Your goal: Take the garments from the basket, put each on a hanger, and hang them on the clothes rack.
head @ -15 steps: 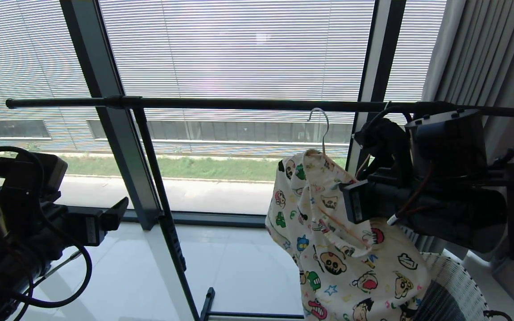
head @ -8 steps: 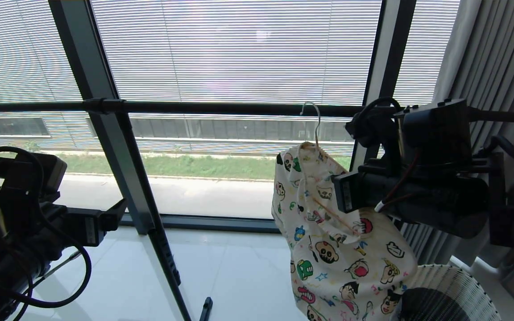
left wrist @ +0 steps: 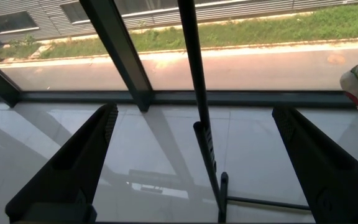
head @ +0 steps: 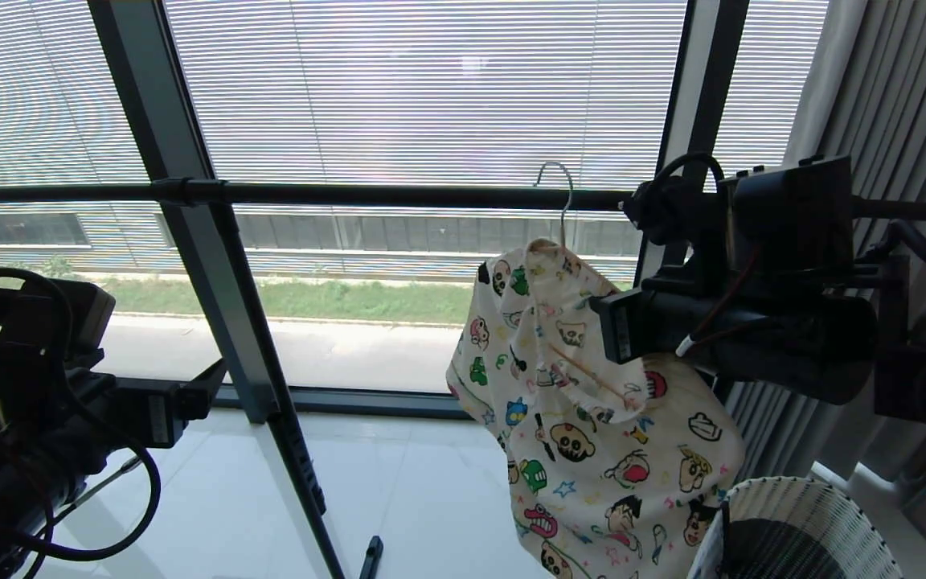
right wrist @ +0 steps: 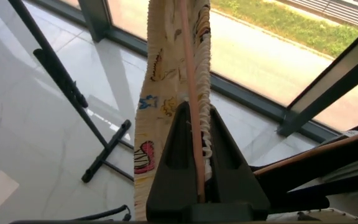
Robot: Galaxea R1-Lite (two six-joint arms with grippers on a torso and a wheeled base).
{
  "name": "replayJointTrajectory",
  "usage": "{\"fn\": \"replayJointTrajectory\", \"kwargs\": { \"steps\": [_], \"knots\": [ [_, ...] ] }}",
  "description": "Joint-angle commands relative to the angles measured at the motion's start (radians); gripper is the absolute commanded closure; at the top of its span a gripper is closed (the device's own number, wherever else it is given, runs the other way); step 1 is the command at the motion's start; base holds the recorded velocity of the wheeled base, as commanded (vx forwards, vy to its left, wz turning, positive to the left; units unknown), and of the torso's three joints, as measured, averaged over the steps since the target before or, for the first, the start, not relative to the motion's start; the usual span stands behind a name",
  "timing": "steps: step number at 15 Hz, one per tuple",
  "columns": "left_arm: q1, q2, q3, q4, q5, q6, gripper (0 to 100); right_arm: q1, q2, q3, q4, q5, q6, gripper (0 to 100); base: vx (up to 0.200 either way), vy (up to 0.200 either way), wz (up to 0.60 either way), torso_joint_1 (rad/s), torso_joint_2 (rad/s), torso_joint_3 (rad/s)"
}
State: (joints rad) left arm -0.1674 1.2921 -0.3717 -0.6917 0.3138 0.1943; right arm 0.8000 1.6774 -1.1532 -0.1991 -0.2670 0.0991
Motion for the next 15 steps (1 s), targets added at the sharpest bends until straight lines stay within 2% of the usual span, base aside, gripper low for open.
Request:
{"fn": "replayJointTrajectory", "kwargs": {
  "steps": [1, 4, 10, 15],
  "knots": [
    [0.000, -0.002, 0.005, -0.002, 0.001, -0.001, 0, -0.065, 0.041, -0.068, 0.003, 0.008, -0.022, 100, 0.000, 0.000, 0.00, 0.000, 0.00, 0.000],
    [0.000, 0.001, 0.005, -0.002, 0.001, -0.016, 0, -0.136, 0.100, -0.131, 0.003, 0.019, -0.038, 100, 0.000, 0.000, 0.00, 0.000, 0.00, 0.000],
    [0.000, 0.009, 0.007, 0.000, 0.001, -0.056, 0, -0.150, 0.242, -0.220, 0.004, 0.019, -0.033, 100, 0.000, 0.000, 0.00, 0.000, 0.00, 0.000],
    [0.000, 0.027, 0.008, 0.000, 0.001, -0.059, 0, -0.150, 0.271, -0.226, 0.003, 0.019, -0.033, 100, 0.000, 0.000, 0.00, 0.000, 0.00, 0.000]
  ]
}}
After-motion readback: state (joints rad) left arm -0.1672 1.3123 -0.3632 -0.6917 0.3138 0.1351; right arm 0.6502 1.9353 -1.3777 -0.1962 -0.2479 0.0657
